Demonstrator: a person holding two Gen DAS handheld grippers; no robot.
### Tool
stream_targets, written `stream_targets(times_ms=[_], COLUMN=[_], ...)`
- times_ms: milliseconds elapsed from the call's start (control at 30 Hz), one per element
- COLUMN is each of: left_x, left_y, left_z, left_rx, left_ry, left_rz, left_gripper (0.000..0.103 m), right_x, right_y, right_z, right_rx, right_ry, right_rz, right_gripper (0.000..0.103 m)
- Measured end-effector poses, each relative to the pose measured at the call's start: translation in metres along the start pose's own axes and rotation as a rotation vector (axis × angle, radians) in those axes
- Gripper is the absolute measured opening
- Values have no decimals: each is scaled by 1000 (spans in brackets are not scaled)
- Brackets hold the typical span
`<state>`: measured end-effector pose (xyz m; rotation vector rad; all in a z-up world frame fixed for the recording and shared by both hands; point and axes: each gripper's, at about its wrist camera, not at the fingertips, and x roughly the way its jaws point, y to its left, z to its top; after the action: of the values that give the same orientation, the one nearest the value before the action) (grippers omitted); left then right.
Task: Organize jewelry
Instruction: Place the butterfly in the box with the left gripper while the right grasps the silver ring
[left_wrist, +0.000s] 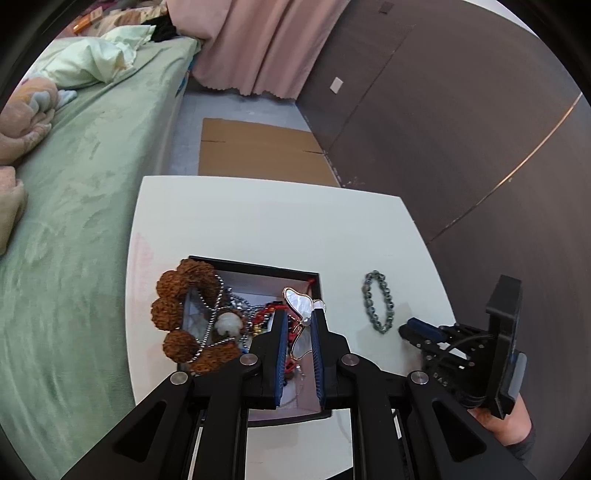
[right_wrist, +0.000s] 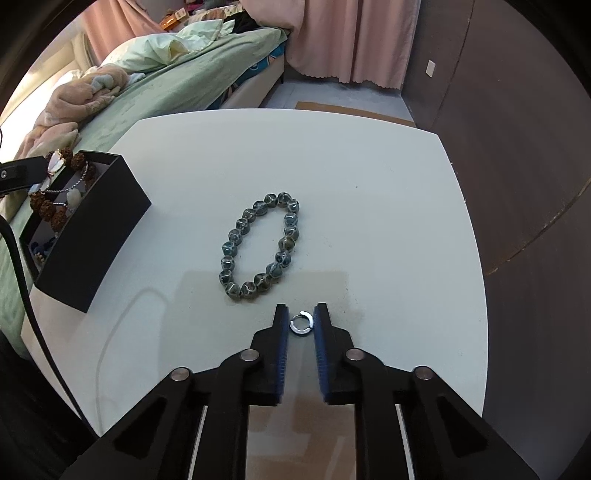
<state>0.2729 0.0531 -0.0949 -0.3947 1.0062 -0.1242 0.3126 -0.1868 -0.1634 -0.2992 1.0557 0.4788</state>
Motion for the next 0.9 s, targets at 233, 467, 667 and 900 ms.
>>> stream_targets(times_ms=[233, 467, 667, 900], left_x=[1, -13, -27, -33], left_y=[6, 17, 29, 37], left_z=[2, 8, 14, 16], left_rx=[-15, -89, -136, -160], left_ry=[4, -69, -130, -153], left_rz=[23, -6, 8, 21], left_gripper=[13, 72, 74, 74], right_x=[-3, -33, -49, -52], right_y=[1, 7, 28, 65], right_z=[3, 19, 33, 46], right_rx=[41, 107, 114, 83], right_ry=[-5, -132, -229, -274], right_rz=[16, 126, 261, 373], right_gripper=[14, 14, 14, 14])
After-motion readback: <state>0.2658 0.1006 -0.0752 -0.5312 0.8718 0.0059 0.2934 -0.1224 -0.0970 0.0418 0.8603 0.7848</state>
